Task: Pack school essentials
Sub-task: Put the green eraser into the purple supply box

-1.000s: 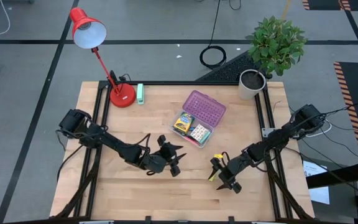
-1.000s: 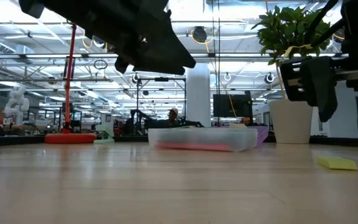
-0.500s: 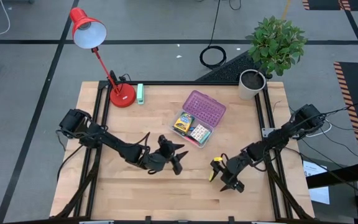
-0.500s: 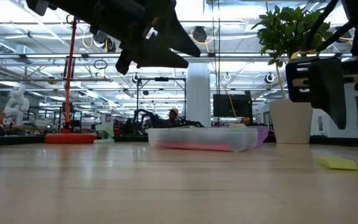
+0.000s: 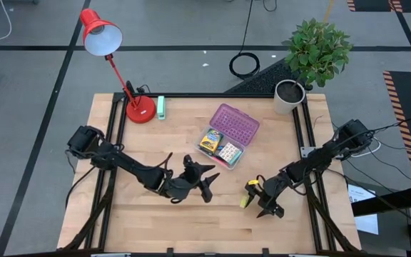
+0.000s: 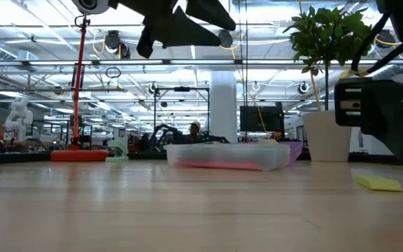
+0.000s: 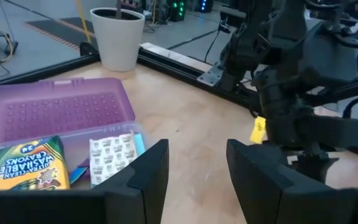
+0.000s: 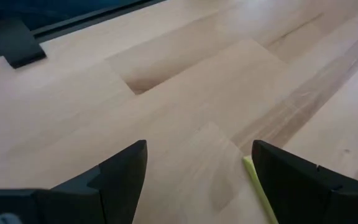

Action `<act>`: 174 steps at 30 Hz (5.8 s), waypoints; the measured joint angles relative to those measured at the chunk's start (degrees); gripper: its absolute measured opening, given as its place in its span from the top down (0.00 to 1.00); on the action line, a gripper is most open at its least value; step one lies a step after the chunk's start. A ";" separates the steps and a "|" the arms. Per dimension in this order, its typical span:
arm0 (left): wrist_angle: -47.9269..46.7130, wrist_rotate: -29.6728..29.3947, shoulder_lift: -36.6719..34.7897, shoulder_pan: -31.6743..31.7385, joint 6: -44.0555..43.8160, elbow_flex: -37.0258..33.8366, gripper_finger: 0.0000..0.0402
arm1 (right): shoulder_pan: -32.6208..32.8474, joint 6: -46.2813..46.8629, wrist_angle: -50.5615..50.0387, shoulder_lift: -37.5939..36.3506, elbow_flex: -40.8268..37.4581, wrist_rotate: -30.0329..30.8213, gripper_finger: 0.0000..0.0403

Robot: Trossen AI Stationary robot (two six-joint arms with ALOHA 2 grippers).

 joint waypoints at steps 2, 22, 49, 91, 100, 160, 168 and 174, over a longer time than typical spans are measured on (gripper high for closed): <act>0.01 -0.03 0.31 -0.17 -0.23 0.01 0.59 | 0.02 0.23 1.07 0.00 -0.93 -0.02 0.29; 0.24 1.57 8.55 0.32 1.16 5.03 0.59 | -3.25 -2.88 8.62 0.00 -3.01 -1.73 0.34; 0.51 1.33 8.55 1.50 4.50 6.37 0.59 | -12.76 -4.23 6.56 8.38 0.45 -9.47 0.40; 0.61 1.69 8.52 -0.72 10.71 6.33 0.59 | -13.71 6.67 -1.44 -0.85 1.41 -8.26 0.75; 0.70 7.97 8.44 0.23 16.42 6.77 0.59 | -15.54 11.64 -4.94 -3.79 1.45 -8.45 0.75; -14.42 11.96 8.48 -3.85 23.38 6.85 0.41 | -0.48 35.37 11.18 19.10 7.59 33.89 0.52; -14.43 11.91 8.50 -3.79 23.10 6.85 0.41 | -0.61 36.08 10.67 18.45 5.69 32.44 0.69; -14.44 11.89 8.50 -3.79 23.06 6.85 0.41 | -0.61 36.09 10.50 18.45 5.60 32.22 0.77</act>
